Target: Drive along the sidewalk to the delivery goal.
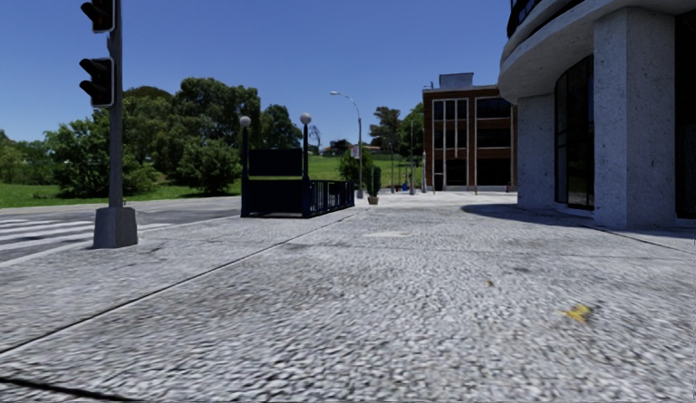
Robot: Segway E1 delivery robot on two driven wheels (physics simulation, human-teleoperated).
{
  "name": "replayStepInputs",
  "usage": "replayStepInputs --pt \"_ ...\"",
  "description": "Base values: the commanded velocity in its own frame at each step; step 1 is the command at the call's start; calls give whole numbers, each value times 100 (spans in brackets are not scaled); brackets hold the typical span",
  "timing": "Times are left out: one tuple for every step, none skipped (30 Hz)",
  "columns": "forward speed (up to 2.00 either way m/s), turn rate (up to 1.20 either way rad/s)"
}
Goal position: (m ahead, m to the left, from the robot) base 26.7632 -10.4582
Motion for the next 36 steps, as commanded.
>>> replayStepInputs --pt "200 0" --pt "200 0" --pt "200 0" --pt "200 0" --pt "200 0" --pt "200 0" --pt "200 0" --pt "200 0" --pt "200 0" --pt "200 0" --pt "200 0" --pt "200 0" --pt "200 0" --pt "200 0" --pt "200 0" --pt "200 0" --pt "200 0" --pt "200 0" --pt "200 0" --pt "200 0" --pt "200 0" --pt "200 0" --pt "200 0" --pt "200 0" --pt "200 0" --pt "200 0" --pt "200 0" --pt "200 0" --pt "200 0" --pt "200 -5" --pt "200 -7" --pt "200 -7" --pt "200 -9" --pt "200 -9" --pt "200 -11" --pt "200 -17"
